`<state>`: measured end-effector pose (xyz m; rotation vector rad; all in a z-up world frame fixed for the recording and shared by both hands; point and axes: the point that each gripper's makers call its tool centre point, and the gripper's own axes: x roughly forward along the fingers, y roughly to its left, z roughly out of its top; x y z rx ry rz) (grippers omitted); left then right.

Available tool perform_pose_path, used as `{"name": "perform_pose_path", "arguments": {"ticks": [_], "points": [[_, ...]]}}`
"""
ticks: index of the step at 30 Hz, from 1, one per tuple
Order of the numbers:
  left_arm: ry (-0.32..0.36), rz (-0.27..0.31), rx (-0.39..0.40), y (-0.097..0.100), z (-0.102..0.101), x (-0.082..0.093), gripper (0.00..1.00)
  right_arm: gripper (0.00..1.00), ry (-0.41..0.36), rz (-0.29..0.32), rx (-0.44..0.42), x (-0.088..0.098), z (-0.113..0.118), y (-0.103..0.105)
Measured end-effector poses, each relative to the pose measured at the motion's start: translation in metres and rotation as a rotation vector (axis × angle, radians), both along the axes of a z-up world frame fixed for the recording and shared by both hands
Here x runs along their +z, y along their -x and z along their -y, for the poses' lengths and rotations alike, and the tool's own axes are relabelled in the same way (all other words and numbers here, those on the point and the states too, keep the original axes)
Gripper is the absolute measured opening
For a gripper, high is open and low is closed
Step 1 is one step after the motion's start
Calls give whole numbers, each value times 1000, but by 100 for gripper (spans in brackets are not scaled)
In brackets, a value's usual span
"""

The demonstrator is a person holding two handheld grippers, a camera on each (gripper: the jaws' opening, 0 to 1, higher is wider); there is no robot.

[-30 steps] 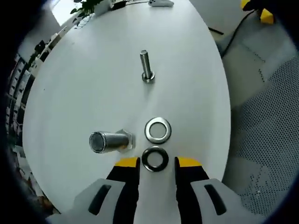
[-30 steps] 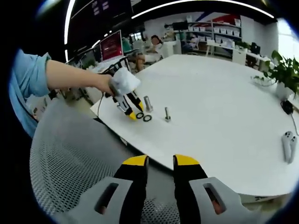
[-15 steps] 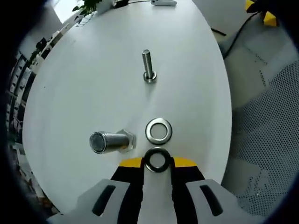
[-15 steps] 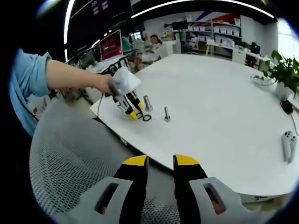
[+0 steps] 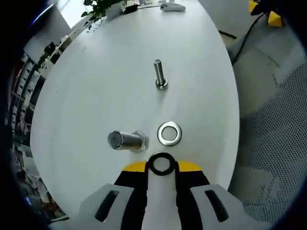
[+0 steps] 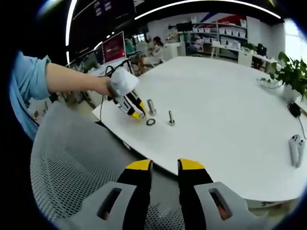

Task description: Place the washer onto the threaded stud by aligning its center hole with the stud, sliding it down to the base, and recovering from edge contact or off-axis alignment until the washer reaches the visible bottom stop.

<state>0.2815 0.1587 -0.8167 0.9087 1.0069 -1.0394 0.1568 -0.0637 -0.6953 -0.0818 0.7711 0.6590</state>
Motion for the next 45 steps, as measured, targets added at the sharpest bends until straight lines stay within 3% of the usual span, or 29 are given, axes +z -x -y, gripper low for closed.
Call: {"name": "perform_pose_path", "arguments": {"ticks": [11, 23, 34, 45], "points": [[58, 46, 70, -8, 2, 29, 19, 23, -4, 15, -12, 2, 1, -2], [98, 107, 58, -29, 15, 61, 19, 23, -13, 21, -19, 4, 1, -3], [78, 79, 84, -46, 20, 48, 19, 23, -24, 19, -31, 4, 2, -3], [63, 27, 65, -46, 21, 41, 19, 23, -25, 15, -34, 3, 2, -3]]}}
